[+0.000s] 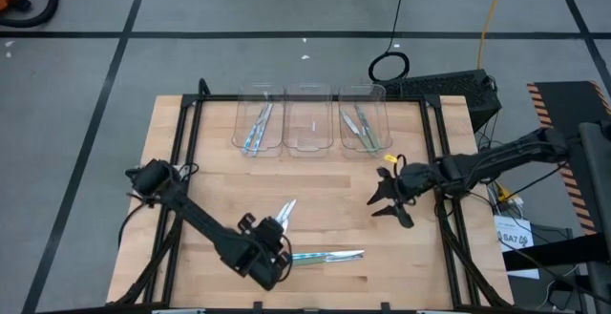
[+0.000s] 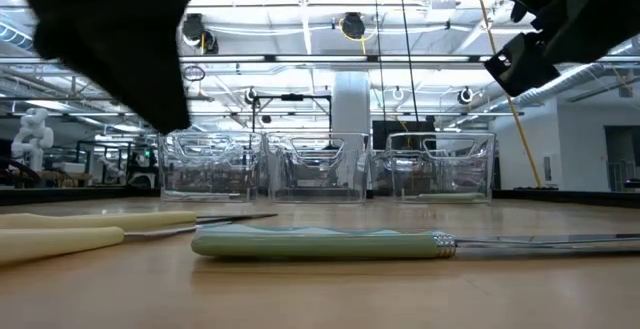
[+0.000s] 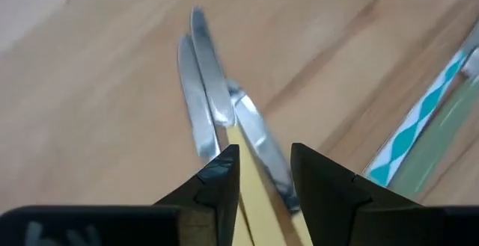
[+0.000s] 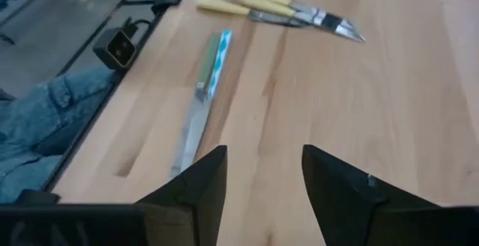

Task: Sort silverware by color (type)
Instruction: Put the blue patterned knife into the left transparent bin

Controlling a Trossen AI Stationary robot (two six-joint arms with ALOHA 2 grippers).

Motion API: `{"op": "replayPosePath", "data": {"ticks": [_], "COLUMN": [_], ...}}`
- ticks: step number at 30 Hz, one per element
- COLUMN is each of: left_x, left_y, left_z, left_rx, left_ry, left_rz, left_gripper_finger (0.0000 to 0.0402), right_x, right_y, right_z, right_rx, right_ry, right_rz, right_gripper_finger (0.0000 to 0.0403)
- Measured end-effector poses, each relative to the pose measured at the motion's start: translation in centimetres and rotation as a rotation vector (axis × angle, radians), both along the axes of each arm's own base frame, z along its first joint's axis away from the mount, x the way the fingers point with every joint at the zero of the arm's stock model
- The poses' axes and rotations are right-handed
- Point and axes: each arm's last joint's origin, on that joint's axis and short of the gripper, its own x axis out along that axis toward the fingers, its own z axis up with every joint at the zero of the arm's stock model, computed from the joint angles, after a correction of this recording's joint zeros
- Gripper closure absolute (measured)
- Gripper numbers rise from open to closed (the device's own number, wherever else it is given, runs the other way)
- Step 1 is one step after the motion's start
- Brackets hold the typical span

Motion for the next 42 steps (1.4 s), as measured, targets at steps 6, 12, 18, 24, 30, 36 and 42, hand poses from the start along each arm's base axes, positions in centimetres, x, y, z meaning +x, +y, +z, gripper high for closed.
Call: {"op": "replayPosePath", "data": {"ticks": [6,12,18,24,30,36,42], "left_x": [-1.1,-2.0,-2.7,-2.4,-1.0,0.8,1.9], "left_y": [-2.2,-3.4,-4.0,-3.6,-2.6,-1.6,-0.7], "left_z": [-2.1,-2.7,-2.8,-3.9,-4.2,-4.2,-4.1], "left_rx": [-0.071,-0.115,-0.126,-0.069,-0.054,-0.064,-0.061], "left_ry": [0.066,0.08,0.07,0.09,0.087,0.057,0.046], "left_rz": [0.011,0.058,0.086,0.089,0.063,0.0,-0.03], "left_gripper_finger": [0.0272,0.0272,0.0272,0.0272,0.0272,0.0272,0.0272], "right_x": [0.2,0.5,0.5,0.6,0.6,0.6,0.6], "right_y": [1.8,3.0,3.6,3.5,3.5,3.5,3.5], "right_z": [-0.8,-0.7,-0.4,-0.4,-0.4,-0.4,-0.4], "right_rx": [-0.012,0.003,0.017,0.003,0.001,0.0,-0.004], "right_ry": [0.043,-0.002,-0.04,-0.05,-0.051,-0.052,-0.046], "right_rz": [0.011,0.066,0.092,0.079,0.077,0.078,0.079], "right_gripper_finger": [0.0236,0.0236,0.0236,0.0236,0.0236,0.0236,0.0236]}}
